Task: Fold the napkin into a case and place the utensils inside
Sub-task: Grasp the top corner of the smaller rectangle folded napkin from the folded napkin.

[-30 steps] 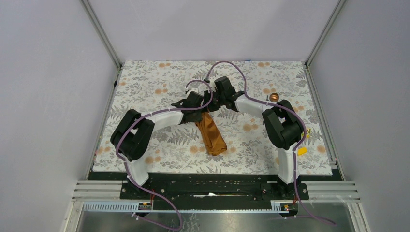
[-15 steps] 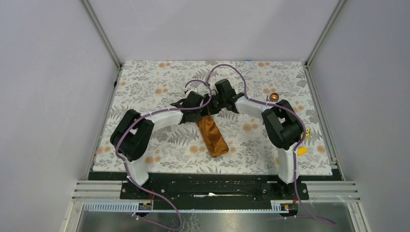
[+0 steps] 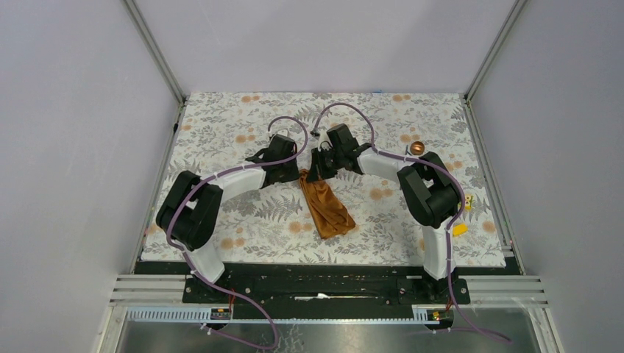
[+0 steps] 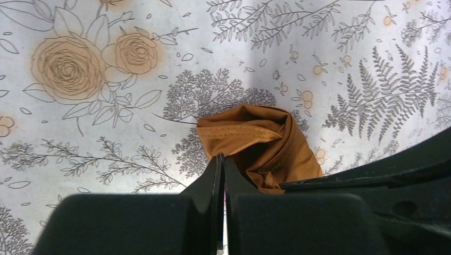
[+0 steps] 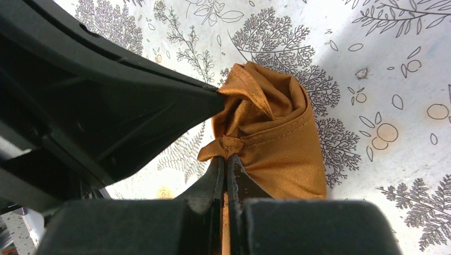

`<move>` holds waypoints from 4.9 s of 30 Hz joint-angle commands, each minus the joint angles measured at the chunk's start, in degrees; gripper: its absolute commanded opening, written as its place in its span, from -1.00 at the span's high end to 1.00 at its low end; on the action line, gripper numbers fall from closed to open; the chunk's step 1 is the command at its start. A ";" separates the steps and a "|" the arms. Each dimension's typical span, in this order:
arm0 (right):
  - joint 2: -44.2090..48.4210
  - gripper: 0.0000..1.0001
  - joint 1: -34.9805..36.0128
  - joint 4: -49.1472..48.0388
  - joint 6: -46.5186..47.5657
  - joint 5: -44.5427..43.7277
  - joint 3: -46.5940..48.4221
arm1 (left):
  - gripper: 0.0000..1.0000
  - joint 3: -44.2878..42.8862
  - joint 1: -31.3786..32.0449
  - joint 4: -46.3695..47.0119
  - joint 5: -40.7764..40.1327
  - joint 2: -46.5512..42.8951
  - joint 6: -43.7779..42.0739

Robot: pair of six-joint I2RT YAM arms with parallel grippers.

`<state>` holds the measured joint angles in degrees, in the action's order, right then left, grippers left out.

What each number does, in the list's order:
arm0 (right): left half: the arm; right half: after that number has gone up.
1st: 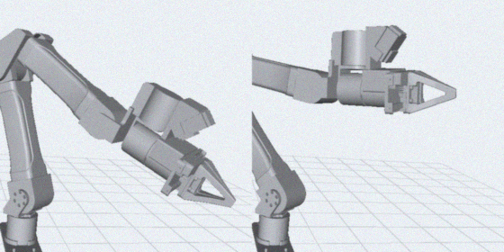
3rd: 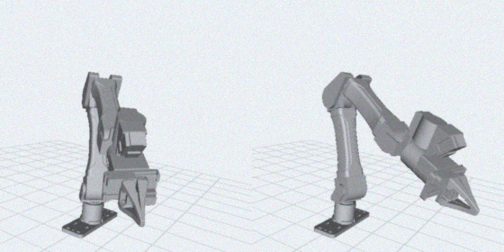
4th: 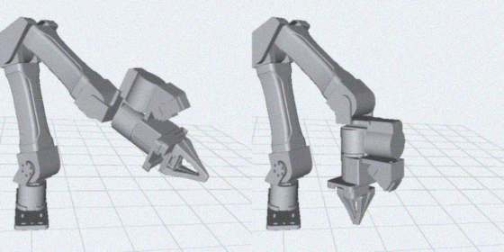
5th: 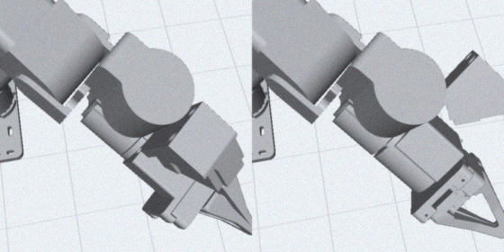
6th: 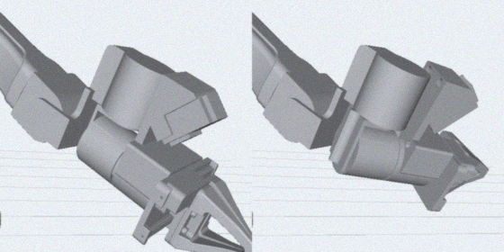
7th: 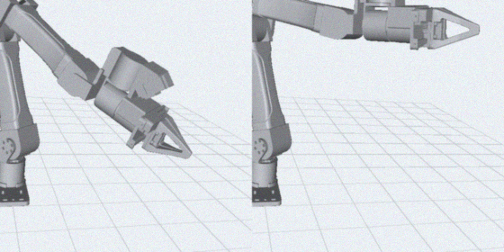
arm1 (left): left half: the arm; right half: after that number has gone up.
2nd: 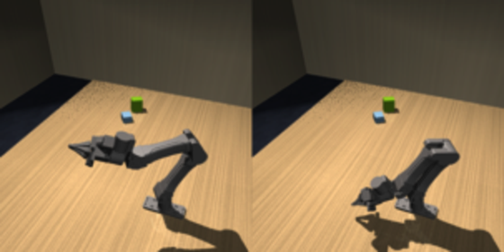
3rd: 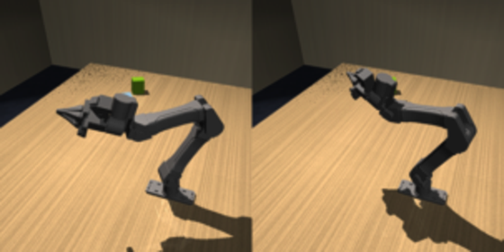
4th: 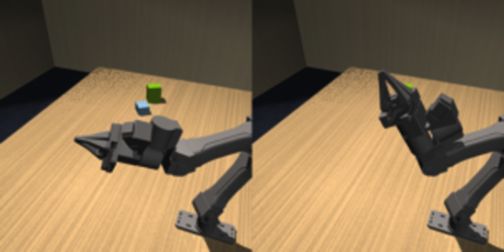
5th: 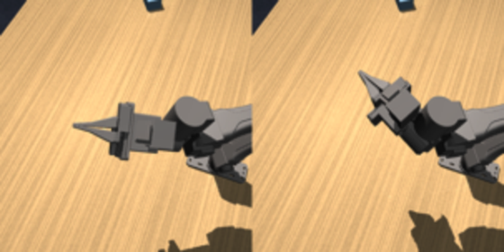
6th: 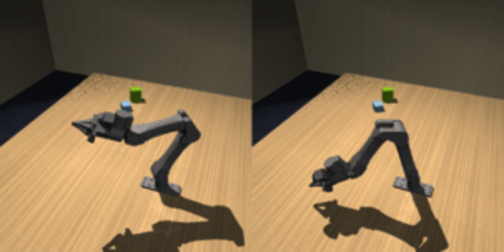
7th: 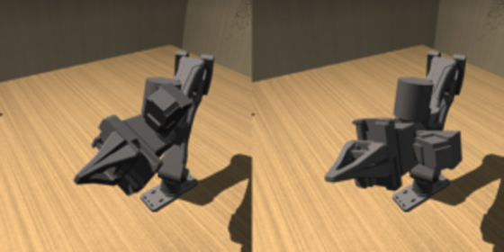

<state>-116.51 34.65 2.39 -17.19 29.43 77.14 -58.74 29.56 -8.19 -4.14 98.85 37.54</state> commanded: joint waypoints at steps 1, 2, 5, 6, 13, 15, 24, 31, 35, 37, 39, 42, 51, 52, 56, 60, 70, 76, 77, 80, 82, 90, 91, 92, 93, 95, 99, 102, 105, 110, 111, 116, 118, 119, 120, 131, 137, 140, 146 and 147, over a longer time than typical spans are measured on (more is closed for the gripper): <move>-1.48 1.00 1.30 0.93 -1.58 -1.34 0.49 | 1.00 0.78 0.05 4.84 2.99 -3.13 0.04; -2.23 1.00 1.43 0.40 -2.35 -1.88 1.11 | 1.00 0.94 0.06 4.97 3.31 -3.16 0.14; -4.78 1.00 2.56 0.52 -5.37 -5.50 4.45 | 1.00 1.88 0.01 5.72 3.84 -3.93 0.18; -5.32 1.00 2.79 0.59 -7.09 -7.33 5.37 | 1.00 2.06 0.05 5.82 3.87 -4.19 -0.02; -5.58 1.00 2.78 -9.49 -19.65 -17.81 3.13 | 1.00 3.83 0.06 5.84 3.88 -4.41 0.36; -5.85 1.00 2.39 -10.51 -21.44 -18.53 3.83 | 1.00 4.61 0.06 6.03 3.88 -4.64 0.74; -8.44 1.00 2.14 -28.09 -30.39 -12.88 -0.93 | 1.00 4.25 0.06 4.98 3.88 -3.48 1.09; -6.02 0.43 1.66 -22.37 -25.52 -6.80 -3.44 | 1.00 4.22 -0.92 3.09 1.81 -3.91 1.48; -2.53 0.24 1.24 -14.67 -20.27 -6.34 -3.20 | 1.00 4.79 -1.17 3.39 1.94 -4.04 1.46; -1.36 0.16 1.18 -12.23 -18.63 -5.78 -2.84 | 1.00 4.95 -1.27 3.61 2.50 -3.72 1.63; -0.08 0.12 1.17 -10.28 -17.17 -5.65 -2.97 | 1.00 5.03 -1.35 3.86 2.97 -3.52 1.82; 1.91 -0.03 1.06 -7.35 -14.17 -6.15 -2.95 | 1.00 5.04 -1.35 3.82 3.00 -3.66 1.58; 1.72 0.24 1.03 -6.61 -11.21 -4.61 -3.66 | 1.00 5.04 -1.35 3.96 3.88 -4.12 1.57; 1.34 0.35 1.04 -7.33 -11.30 -4.79 -4.01 | 1.00 4.92 -1.35 3.97 3.88 -4.26 1.51; -1.38 0.73 1.08 -11.10 -12.54 -4.59 -4.53 | 1.00 4.86 -1.35 3.96 5.56 -4.27 1.46; -5.37 1.00 1.68 -18.44 -16.89 -3.01 -3.10 | 1.00 4.86 -1.35 4.12 7.46 -4.10 2.10; -5.40 0.98 1.03 -37.30 -27.02 -5.10 -10.34 | 0.97 3.56 -2.36 0.79 8.98 -2.84 3.73; -1.94 0.68 -0.05 -32.61 -23.99 -2.06 -11.05 | 0.31 4.39 -5.50 -0.17 11.22 -8.09 4.12; -1.96 0.66 -0.12 -31.45 -23.71 -1.45 -10.35 | 0.23 4.46 -6.05 -0.58 11.38 -8.79 4.23; -2.64 0.80 -0.23 -28.76 -22.34 -1.03 -8.67 | 0.15 6.14 -8.18 -0.57 12.85 -10.35 5.96; -3.96 0.94 -0.21 -27.45 -21.86 -0.18 -7.01 | 0.14 7.75 -9.75 0.09 13.83 -10.89 7.31; -7.97 1.00 -0.15 -25.79 -20.35 1.07 -3.18 | 0.52 8.85 -11.57 5.59 20.31 -3.39 9.98; -8.23 1.00 -0.08 -25.96 -20.66 1.70 -2.66 | 0.58 8.71 -11.55 5.80 20.23 -2.32 10.23; -8.18 1.00 0.10 -26.17 -20.95 1.87 -2.54 | 0.61 8.56 -11.57 6.39 20.57 -1.24 10.33; -7.86 1.00 0.41 -26.33 -21.26 1.90 -2.57 | 0.63 8.62 -11.44 7.09 20.80 -0.56 10.47; -7.16 1.00 0.67 -26.43 -22.24 1.76 -3.28 | 0.64 8.89 -11.22 7.90 20.63 0.56 10.77; -3.40 0.97 0.68 -24.34 -19.82 -0.21 -5.82 | 0.66 9.85 -11.21 8.01 19.94 0.89 10.87; -1.25 0.69 0.68 -18.15 -14.46 0.08 -4.03 | 0.66 10.99 -11.20 7.88 19.40 0.15 10.51; 0.62 0.62 0.72 -12.42 -10.21 0.30 -2.29 | 0.66 11.66 -11.19 7.83 19.52 -0.55 10.55; 1.27 0.37 0.60 -8.00 -5.35 -1.79 -1.09 | 0.53 11.85 -11.19 7.83 19.87 -1.37 10.54; 0.34 0.34 0.61 -7.54 -4.67 -1.63 -0.54 | 0.51 11.81 -11.19 7.91 20.14 -1.45 10.58; -4.76 0.25 0.74 -7.25 -3.17 -0.12 3.38 | 0.49 11.81 -11.19 7.92 20.56 -1.52 10.71; -5.92 0.25 0.78 -7.24 -2.62 -0.41 4.66 | 0.49 11.81 -11.19 7.92 20.57 -1.31 10.63; -6.45 0.27 0.77 -6.71 -2.23 -0.57 5.43 | 0.49 11.84 -11.25 7.92 20.58 -1.29 10.63; -6.83 0.30 0.82 -6.24 -1.75 -0.49 6.14 | 0.49 11.93 -11.20 7.92 20.58 -1.27 10.58; -9.33 0.33 3.11 -4.87 1.14 -4.23 6.64 | 0.50 12.07 -11.19 8.01 20.58 -1.03 10.53; -8.12 0.86 3.38 -4.70 -0.04 -5.66 7.43 | 0.50 12.07 -11.19 8.00 20.19 -0.41 10.62; -5.26 1.00 3.24 -4.74 -2.03 -5.34 7.31 | 0.52 11.99 -11.19 8.01 19.84 0.17 10.84; -2.07 1.00 3.11 -4.77 -6.28 -3.66 6.81 | 0.53 11.90 -11.19 8.01 19.69 0.60 10.88; -2.10 1.00 3.06 -5.02 -6.86 -3.10 6.75 | 0.53 11.96 -11.15 8.01 19.70 0.59 10.95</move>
<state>-123.66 37.19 -1.96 -20.99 24.97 82.67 -47.83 18.17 0.12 16.51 98.96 48.56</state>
